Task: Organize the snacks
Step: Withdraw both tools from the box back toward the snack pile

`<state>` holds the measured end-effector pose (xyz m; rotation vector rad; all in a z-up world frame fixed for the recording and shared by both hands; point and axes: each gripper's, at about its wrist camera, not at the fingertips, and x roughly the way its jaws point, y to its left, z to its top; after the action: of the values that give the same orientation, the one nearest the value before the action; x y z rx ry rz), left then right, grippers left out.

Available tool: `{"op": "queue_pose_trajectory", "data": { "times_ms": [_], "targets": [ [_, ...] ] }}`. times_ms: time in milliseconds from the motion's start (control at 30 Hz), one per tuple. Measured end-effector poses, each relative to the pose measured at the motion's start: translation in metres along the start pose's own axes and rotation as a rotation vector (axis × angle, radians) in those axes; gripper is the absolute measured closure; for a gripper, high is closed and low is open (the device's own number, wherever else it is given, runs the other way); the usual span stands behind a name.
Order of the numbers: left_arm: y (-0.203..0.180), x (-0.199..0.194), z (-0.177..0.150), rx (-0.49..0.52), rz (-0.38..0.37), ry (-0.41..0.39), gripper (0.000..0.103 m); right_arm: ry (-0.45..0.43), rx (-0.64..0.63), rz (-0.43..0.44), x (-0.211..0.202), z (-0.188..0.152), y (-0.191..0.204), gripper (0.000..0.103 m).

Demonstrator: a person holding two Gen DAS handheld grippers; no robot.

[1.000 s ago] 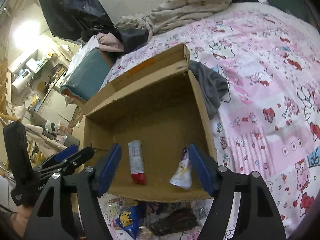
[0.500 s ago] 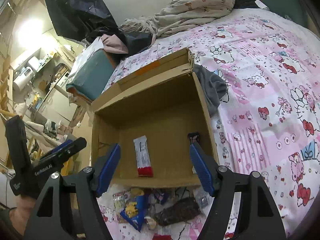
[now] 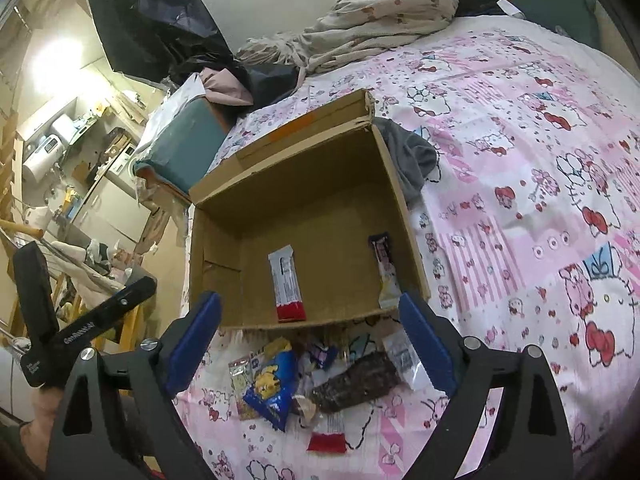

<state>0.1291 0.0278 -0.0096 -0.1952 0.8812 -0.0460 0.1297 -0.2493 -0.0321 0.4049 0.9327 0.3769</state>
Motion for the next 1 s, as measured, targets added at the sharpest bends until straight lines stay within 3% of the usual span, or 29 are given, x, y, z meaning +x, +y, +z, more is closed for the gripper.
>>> {"op": "queue_pose_trajectory", "data": {
  "times_ms": [133,200,300,500,633,1000],
  "targets": [
    [0.003,-0.008,-0.01,0.005,0.009,-0.001,0.014,0.002,0.009,-0.011,-0.005,-0.009,-0.001,0.011],
    [0.005,-0.009,-0.016,0.0,0.017,0.01,0.006,0.008,0.012,-0.019,-0.006,-0.015,-0.001,0.011],
    [0.009,-0.012,-0.027,-0.019,0.034,0.025,0.005,0.023,0.019,-0.028,-0.006,-0.022,-0.003,0.011],
    [0.012,-0.005,-0.042,-0.039,0.067,0.083,0.005,0.042,0.041,-0.022,0.001,-0.028,-0.002,0.011],
    [0.001,-0.001,-0.052,0.042,0.12,0.094,0.005,0.058,0.021,-0.056,0.007,-0.031,0.0,0.011],
    [0.003,0.014,-0.058,0.008,0.123,0.161,0.005,0.143,0.079,-0.115,0.023,-0.037,-0.016,0.011]
  ]
}}
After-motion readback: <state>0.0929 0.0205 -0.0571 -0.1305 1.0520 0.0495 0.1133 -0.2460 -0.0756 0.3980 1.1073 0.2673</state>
